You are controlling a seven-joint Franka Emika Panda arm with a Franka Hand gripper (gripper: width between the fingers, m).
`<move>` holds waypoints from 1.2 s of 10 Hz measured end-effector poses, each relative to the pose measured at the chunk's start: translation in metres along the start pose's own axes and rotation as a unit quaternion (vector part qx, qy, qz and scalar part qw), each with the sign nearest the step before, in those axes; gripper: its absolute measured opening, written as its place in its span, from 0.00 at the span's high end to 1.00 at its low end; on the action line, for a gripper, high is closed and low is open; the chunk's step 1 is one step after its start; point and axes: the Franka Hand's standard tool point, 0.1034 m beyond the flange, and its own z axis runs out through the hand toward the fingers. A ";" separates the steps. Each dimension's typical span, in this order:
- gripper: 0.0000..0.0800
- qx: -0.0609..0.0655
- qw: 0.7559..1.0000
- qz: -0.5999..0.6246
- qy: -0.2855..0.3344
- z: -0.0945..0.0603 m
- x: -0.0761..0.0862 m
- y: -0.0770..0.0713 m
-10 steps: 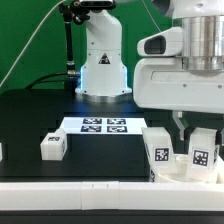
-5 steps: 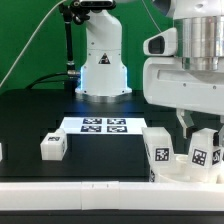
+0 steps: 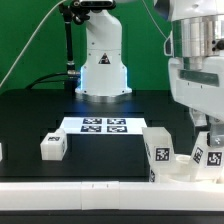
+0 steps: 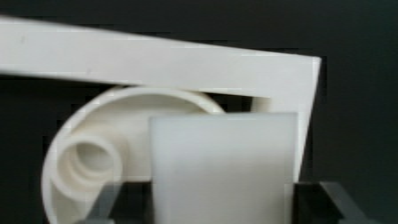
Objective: Assemble stool
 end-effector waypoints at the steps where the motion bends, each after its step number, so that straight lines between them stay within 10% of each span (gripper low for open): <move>1: 0.58 0.006 0.999 0.044 -0.004 0.000 0.000 -0.001; 4: 0.58 0.006 0.998 0.064 -0.007 0.001 -0.001 0.000; 6: 0.24 -0.006 1.000 0.014 -0.012 -0.008 -0.009 -0.004; 12: 0.19 0.012 0.976 -0.217 -0.010 -0.013 -0.015 -0.008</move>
Offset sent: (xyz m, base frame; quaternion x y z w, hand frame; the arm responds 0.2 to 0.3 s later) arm 0.0000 0.0000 0.0000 0.0000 0.0000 0.0000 1.0000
